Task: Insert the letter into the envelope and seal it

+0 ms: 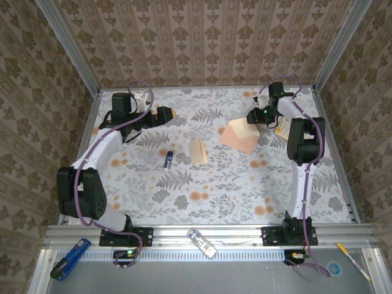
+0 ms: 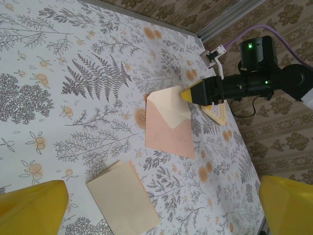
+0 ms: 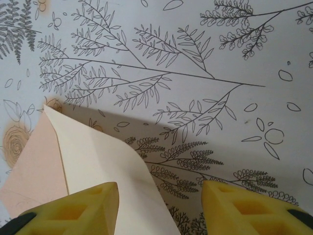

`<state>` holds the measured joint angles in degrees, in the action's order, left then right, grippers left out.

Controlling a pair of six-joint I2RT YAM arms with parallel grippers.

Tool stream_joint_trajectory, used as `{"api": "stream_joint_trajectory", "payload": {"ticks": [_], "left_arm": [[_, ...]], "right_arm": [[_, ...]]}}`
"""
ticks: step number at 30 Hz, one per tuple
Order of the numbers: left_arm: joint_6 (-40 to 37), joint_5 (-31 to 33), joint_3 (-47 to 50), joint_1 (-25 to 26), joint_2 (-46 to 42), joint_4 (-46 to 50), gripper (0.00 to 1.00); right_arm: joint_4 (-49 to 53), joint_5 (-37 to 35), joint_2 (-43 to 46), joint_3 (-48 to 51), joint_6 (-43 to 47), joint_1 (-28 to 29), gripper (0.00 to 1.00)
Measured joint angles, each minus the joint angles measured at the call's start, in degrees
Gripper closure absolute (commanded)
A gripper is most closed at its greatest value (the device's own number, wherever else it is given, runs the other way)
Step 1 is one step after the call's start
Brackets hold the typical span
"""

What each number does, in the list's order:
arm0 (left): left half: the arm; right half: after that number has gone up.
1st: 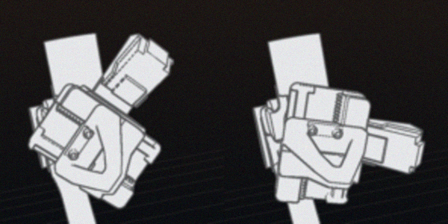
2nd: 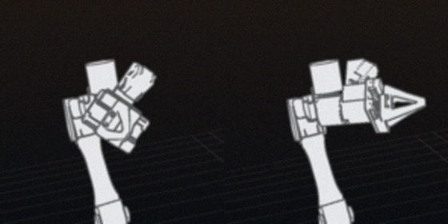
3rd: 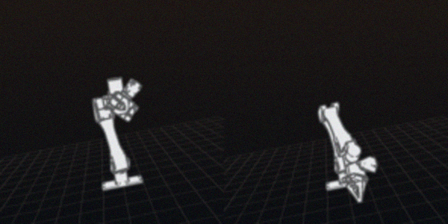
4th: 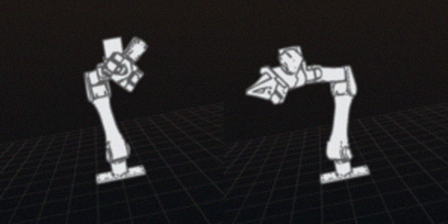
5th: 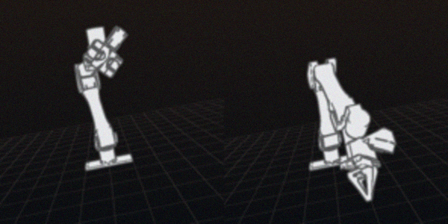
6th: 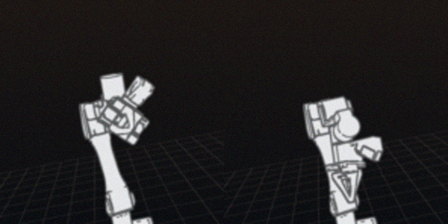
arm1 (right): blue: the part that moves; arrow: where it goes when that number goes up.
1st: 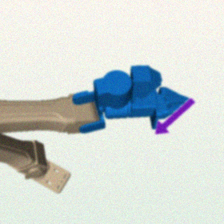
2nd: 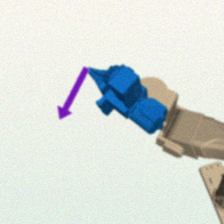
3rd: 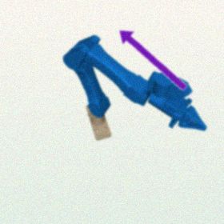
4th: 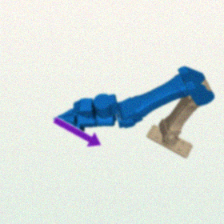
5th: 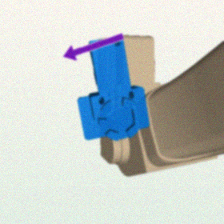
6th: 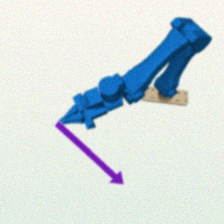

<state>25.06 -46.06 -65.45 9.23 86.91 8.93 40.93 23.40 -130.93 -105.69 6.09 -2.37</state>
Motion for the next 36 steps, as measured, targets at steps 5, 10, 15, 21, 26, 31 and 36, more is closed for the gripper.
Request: {"api": "stream_joint_trajectory", "payload": {"ticks": [5, 10, 15, 21, 26, 31, 36], "left_arm": [[0.4, -0.1, 0.3, 0.0, 0.0, -0.5, 0.00], [0.7, -0.2, 0.9, 0.0, 0.0, -1.6, 0.00], [0.9, -0.5, 1.4, 0.0, 0.0, -2.1, 0.00], [0.9, -0.7, 2.8, -0.3, 0.0, -2.2, 0.00], [0.9, -0.7, 3.4, -0.7, -0.2, -2.6, 0.00], [1.1, -1.0, 4.9, -0.7, -1.3, -3.2, 0.00], [1.3, -1.6, 5.5, -0.9, -3.0, -3.3, 0.00]], "right_arm": [[2.4, 1.3, -0.1, -0.6, 0.7, 0.1, 0.52], [3.9, 2.0, -0.7, -0.6, 1.1, 0.4, 0.52], [4.8, 2.6, -1.3, -0.6, 1.3, 0.7, 0.55], [5.3, 2.8, -1.5, -0.5, 1.2, 1.1, 0.64], [2.8, 3.7, -1.0, 2.7, 0.6, 1.2, 0.75], [0.0, 5.2, 2.7, 9.2, -1.8, 1.6, 0.93], [-5.7, 6.8, 8.2, 18.4, -6.2, 3.1, 1.00]]}}
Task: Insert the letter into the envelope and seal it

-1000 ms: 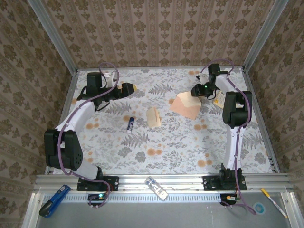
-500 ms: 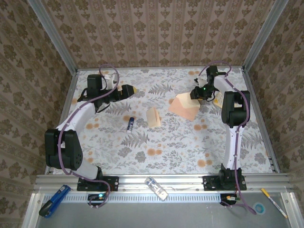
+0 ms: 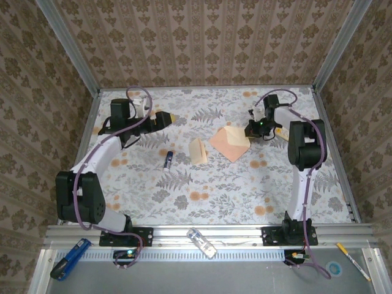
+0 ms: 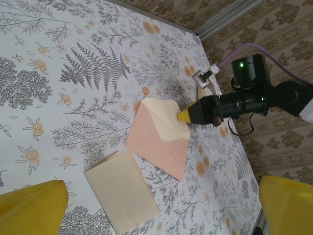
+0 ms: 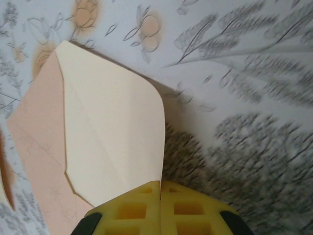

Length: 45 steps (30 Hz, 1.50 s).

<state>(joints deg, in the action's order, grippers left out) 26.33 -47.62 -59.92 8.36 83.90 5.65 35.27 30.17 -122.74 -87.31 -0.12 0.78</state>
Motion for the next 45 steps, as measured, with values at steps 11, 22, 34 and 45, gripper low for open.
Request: {"api": "stream_joint_trajectory", "payload": {"ticks": [11, 22, 34, 45], "left_arm": [[0.2, -0.6, 2.4, -0.2, -5.1, 0.1, 0.00], [0.2, -0.9, 3.7, -0.2, -7.9, 1.7, 0.00], [0.2, -1.2, 3.7, -0.2, -7.9, 1.8, 0.00], [0.2, -1.2, 3.7, -0.2, -7.9, 1.9, 0.00]], "right_arm": [[-20.3, -5.6, 19.3, 22.9, -18.0, 7.2, 1.00], [-34.3, -20.7, 29.3, 38.6, -32.2, 13.4, 1.00], [-38.8, -31.5, 34.2, 42.0, -34.6, 15.3, 1.00], [-40.0, -32.0, 34.1, 43.7, -35.4, 16.7, 0.85]]}}
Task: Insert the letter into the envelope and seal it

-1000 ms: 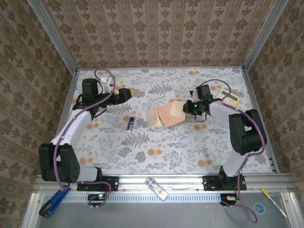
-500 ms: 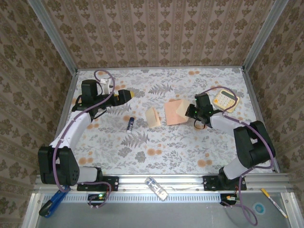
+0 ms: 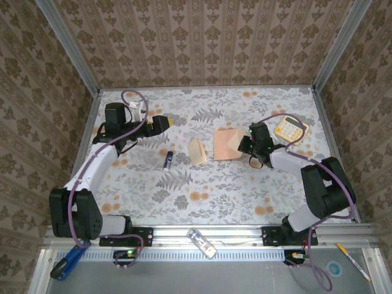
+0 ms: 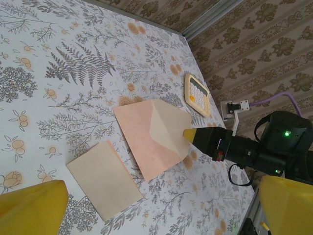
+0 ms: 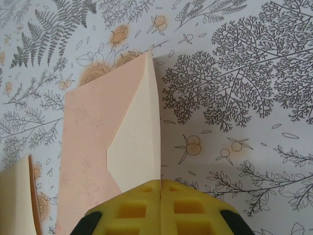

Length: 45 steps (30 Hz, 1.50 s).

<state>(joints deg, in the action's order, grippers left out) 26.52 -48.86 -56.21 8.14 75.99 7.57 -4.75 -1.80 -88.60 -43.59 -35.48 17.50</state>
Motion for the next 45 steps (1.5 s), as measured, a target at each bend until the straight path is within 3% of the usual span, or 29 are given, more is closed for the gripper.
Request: {"api": "stream_joint_trajectory", "payload": {"ticks": [1, 7, 17, 28, 33, 35, 40, 45], "left_arm": [[0.0, 0.0, 0.0, 0.0, 0.0, 0.1, 0.00], [0.0, 0.0, 0.0, 0.0, 0.0, 0.4, 0.00], [0.0, 0.0, 0.0, 0.0, -0.7, 1.0, 0.00], [0.0, 1.4, 0.0, 0.0, -0.9, 1.6, 0.00], [0.0, 3.5, 0.0, 0.0, -0.9, 3.0, 0.00], [0.0, 4.1, 0.0, 0.0, -0.9, 3.4, 0.00], [0.0, 6.8, -0.1, 0.0, -0.9, 4.5, 0.00], [-0.2, 15.1, -1.9, 0.0, -0.5, 11.1, 0.00]], "right_arm": [[0.0, 0.0, 0.0, 0.0, -0.3, 0.0, 0.77], [0.0, -1.1, 0.0, 0.0, -0.5, 0.0, 0.54], [4.2, -2.7, 4.3, -0.6, 1.2, 0.0, 0.39], [11.3, -0.1, 7.0, -9.0, 2.7, 0.8, 0.29], [13.3, 1.6, 7.0, -10.1, 2.6, 1.6, 0.18], [14.0, 2.0, 7.0, -10.4, 2.5, 2.0, 0.00], [16.2, 2.4, 5.6, -12.7, 2.7, 3.6, 0.00], [16.7, 5.2, 2.4, -16.7, 2.5, 6.6, 0.00]]}}
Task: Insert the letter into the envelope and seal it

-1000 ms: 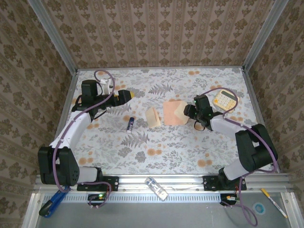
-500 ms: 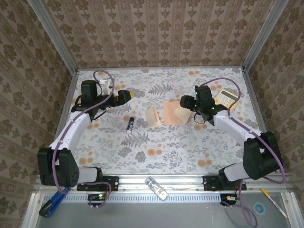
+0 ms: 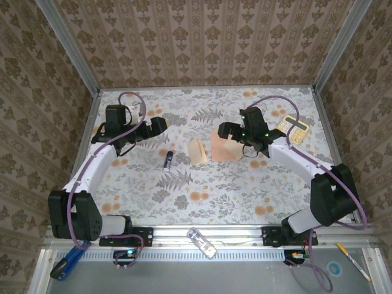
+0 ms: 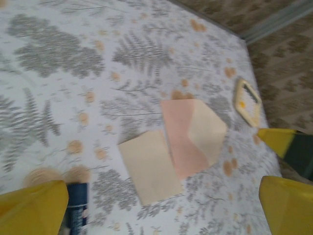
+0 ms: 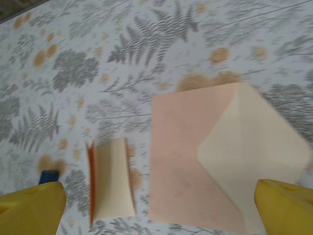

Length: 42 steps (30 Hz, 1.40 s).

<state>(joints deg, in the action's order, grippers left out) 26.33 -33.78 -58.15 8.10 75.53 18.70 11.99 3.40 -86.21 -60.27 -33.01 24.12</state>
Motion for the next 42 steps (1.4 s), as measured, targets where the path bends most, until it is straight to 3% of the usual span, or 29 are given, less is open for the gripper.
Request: {"api": "stream_joint_trajectory", "payload": {"ticks": [8, 20, 29, 36, 42], "left_arm": [[0.7, 9.9, -1.6, -1.4, 0.1, 6.7, 0.00], [0.7, 9.6, -1.6, -4.2, 0.1, 8.0, 0.00], [0.7, 8.0, -1.1, -5.9, 0.1, 7.9, 0.00], [0.7, 7.0, -1.1, -6.3, 0.1, 7.9, 0.00], [0.6, 6.1, -1.1, -6.7, 0.1, 7.9, 0.00]], "right_arm": [[-0.4, 4.9, -11.3, -4.9, -2.0, 7.5, 0.08], [-0.4, 8.1, -22.2, -11.7, -3.7, 12.2, 0.20], [-0.5, 10.2, -24.9, -14.3, -4.3, 12.2, 0.50], [-0.3, 10.9, -26.2, -14.6, -4.6, 12.2, 0.64], [-0.2, 11.3, -26.7, -14.6, -4.7, 12.2, 0.89]]}}
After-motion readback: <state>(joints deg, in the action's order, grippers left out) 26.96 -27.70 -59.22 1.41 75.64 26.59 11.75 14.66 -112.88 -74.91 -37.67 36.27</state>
